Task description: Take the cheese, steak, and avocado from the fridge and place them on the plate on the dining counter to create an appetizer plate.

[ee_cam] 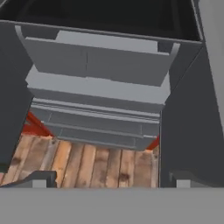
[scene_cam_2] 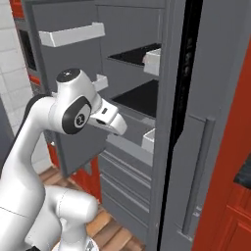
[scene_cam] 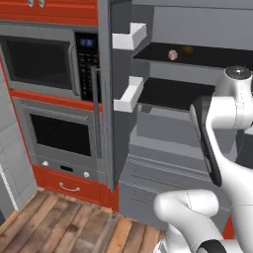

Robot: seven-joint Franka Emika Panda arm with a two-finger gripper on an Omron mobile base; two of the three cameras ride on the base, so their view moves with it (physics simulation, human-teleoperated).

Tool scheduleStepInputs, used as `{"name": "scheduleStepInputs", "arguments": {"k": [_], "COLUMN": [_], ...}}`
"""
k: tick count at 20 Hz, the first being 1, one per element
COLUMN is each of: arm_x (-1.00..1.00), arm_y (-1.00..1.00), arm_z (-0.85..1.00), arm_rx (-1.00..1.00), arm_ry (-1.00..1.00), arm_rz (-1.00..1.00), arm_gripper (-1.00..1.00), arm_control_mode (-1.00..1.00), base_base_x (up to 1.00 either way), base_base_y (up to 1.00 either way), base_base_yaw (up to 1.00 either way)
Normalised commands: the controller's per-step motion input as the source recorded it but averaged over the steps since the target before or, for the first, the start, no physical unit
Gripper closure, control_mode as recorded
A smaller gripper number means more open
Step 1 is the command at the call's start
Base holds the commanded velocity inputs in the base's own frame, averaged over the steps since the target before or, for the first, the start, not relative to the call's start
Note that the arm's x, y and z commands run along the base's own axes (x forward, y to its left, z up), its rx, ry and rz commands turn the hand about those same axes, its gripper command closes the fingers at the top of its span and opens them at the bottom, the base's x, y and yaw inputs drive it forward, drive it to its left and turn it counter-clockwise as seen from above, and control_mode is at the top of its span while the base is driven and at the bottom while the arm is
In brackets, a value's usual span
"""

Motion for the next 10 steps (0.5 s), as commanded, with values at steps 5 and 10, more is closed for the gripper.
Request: {"name": "scheduleStepInputs", "arguments": {"k": [5, 10], "arm_x": [0.00, 0.00], "arm_y": [0.00, 0.00], "arm_z": [0.00, 0.00], "arm_rx": [0.00, 0.00], "arm_ry": [0.00, 0.00], "arm_rz": [0.00, 0.00], "arm_gripper": [-1.00, -1.00], "arm_control_mode": [1.00, 1.00], "base_base_x": [0.52, 0.77], "base_base_y": [0.29, 0.00], "base_base_yaw": [-0.26, -0.24]}}
